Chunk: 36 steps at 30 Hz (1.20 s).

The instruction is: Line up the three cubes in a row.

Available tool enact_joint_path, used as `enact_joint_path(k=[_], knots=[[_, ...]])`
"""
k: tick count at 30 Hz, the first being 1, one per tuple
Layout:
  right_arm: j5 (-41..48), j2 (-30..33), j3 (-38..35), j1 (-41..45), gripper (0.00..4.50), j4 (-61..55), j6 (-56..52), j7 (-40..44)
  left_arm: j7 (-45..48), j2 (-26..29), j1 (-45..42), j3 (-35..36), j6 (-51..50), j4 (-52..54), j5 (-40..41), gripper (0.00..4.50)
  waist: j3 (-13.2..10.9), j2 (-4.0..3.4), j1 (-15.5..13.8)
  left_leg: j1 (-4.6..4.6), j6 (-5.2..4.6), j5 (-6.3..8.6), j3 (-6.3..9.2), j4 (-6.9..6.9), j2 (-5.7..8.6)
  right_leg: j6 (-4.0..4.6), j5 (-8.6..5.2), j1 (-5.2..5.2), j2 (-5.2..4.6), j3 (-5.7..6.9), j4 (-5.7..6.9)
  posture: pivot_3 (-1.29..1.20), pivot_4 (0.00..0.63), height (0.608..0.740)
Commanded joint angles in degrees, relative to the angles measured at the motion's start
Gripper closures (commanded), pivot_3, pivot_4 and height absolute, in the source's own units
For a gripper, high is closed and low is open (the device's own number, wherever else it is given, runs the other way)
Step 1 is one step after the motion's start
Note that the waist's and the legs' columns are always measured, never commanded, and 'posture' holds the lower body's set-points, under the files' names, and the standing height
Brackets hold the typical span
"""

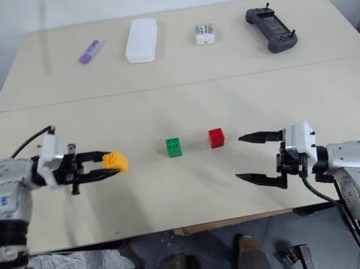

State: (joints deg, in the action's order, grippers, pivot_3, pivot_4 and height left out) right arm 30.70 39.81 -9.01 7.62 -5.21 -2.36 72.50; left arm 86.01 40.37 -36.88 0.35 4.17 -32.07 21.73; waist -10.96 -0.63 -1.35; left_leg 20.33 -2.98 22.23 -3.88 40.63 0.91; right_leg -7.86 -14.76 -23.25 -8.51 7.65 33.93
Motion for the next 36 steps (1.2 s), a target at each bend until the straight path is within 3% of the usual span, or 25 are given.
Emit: enact_joint_path(k=[1, 10, 22, 26, 31, 34, 36], knots=[[0.31, 0.12, -1.64, 0.62, 0.0, 0.26, 1.74, -0.28, 4.92, -1.85, -7.0, -3.21, 4.87, -11.33, -5.05, 3.0, 0.0, 0.01, 0.04, 0.02, -0.01, 0.0, -0.01, 0.0, 0.15, -0.01, 0.0, 0.0, 0.02, 0.01, -0.03, 0.0, 0.15, 0.74], [0.78, -0.42, -2.54, -3.5, 0.0, -3.71, 2.06, -3.27, 3.7, -5.6, -18.6, -4.23, 14.88, -32.32, -11.88, 3.0, -0.01, 0.02, 0.46, 0.12, -0.05, -0.02, -0.01, -0.01, 0.16, -0.01, 0.0, -0.05, 0.05, 0.07, -0.08, 0.0, 0.15, 0.74], [1.17, -0.38, -3.0, -6.72, 0.0, -6.34, 2.1, -5.62, 2.95, -7.37, -21.8, -3.45, 17.52, -38.31, -15.95, 3.0, -0.02, 0.05, -0.09, 0.33, -0.08, -0.02, 0.07, 0.33, 0.14, -0.13, 0.07, -0.06, 0.01, 0.11, -0.04, 0.0, 0.15, 0.74], [1.24, -0.24, -2.88, -7.0, 0.0, -6.36, 2.04, -5.55, 5.39, -7.28, -21.84, -2.81, 18.21, -37.56, -15.4, 1.69, -0.03, 0.05, 0.01, 0.33, -0.1, -0.02, 0.11, 0.35, 0.13, -0.15, 0.08, -0.07, 0.01, 0.11, -0.04, 0.0, 0.15, 0.74], [1.2, -0.15, -2.68, -5.96, 0.0, -4.84, 2.26, -4.87, 6.49, -3.19, -19.44, -3.93, 17.68, -33.5, -11.59, 0.14, -0.03, 0.05, 0.18, 0.34, -0.1, -0.02, 0.1, 0.34, 0.12, -0.15, 0.08, -0.1, 0.02, 0.11, -0.03, 0.0, 0.15, 0.74], [1.03, -0.33, -2.75, -4.85, 0.0, -2.87, 3.17, -3.95, 6.49, 0.24, -15.87, -3.41, 16.18, -29.31, -7.73, 0.14, -0.02, 0.05, 0.68, 0.34, -0.1, -0.02, 0.09, 0.34, -0.1, -0.15, 0.08, -0.14, 0.01, 0.05, -0.02, 0.0, 0.15, 0.74], [1.47, -1.38, -3.23, -2.6, 0.0, -0.04, 4.69, -3.62, 6.49, 3.59, -10.29, 0.84, 13.6, -23.59, -3.54, 0.14, -0.02, 0.05, 1.28, 0.34, -0.1, -0.02, 0.1, 0.33, -0.14, -0.15, 0.08, -0.14, 0.01, 0.05, -0.01, 0.0, 0.15, 0.74]])
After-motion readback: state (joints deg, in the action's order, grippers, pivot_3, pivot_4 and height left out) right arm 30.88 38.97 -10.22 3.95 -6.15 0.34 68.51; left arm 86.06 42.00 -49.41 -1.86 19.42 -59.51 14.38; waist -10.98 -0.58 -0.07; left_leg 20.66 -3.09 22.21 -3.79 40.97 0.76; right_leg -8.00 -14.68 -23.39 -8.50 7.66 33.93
